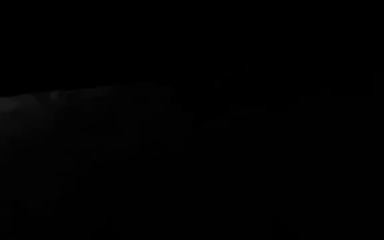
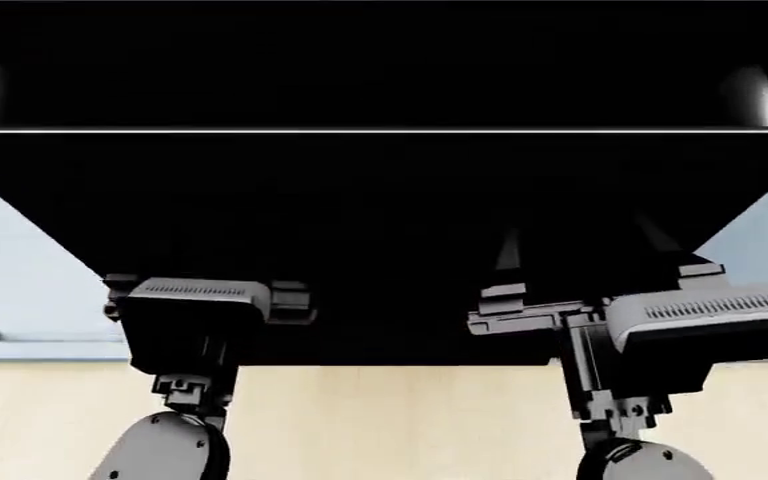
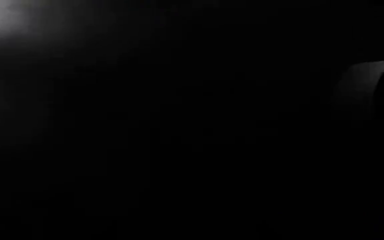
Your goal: Close the dishwasher door
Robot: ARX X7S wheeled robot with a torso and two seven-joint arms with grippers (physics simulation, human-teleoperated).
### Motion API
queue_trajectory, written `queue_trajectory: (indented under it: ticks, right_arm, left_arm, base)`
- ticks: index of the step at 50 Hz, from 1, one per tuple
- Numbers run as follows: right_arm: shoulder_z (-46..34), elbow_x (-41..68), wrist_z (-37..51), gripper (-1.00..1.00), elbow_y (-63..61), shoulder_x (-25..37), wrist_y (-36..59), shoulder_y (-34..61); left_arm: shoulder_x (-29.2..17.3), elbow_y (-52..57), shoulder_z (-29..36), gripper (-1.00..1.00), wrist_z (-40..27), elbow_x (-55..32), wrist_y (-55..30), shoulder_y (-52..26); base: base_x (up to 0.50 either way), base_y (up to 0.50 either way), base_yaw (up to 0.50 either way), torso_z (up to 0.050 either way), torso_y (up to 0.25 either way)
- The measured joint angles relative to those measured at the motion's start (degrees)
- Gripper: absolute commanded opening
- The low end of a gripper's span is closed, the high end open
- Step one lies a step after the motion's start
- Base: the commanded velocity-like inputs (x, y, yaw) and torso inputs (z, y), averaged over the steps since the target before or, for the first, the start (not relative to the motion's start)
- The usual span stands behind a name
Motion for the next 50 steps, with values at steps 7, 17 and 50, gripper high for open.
queue_trajectory:
  ticks: [7, 17, 50]
  right_arm:
    - [2.0, 6.0, -2.4, 1.00, -1.1, 0.4, 10.4, 10.3]
    - [3.0, 12.4, -6.6, 1.00, 5.7, 0.3, 22.2, 27.1]
    - [-5.0, -0.5, -27.7, 1.00, 53.7, -9.8, 39.8, 66.0]
  left_arm:
    - [1.4, -1.0, 0.6, 1.00, 0.0, 0.2, -6.5, -9.6]
    - [4.6, -5.3, 1.9, 1.00, 0.7, 0.6, -13.8, -24.3]
    - [12.4, -42.5, 3.4, 1.00, 2.9, 2.4, -15.0, -50.8]
  base:
    - [0.00, 0.00, 0.00, 0.000, 0.003]
    - [0.00, 0.00, 0.00, 0.000, 0.001]
    - [0.00, 0.00, 0.00, 0.000, 0.003]
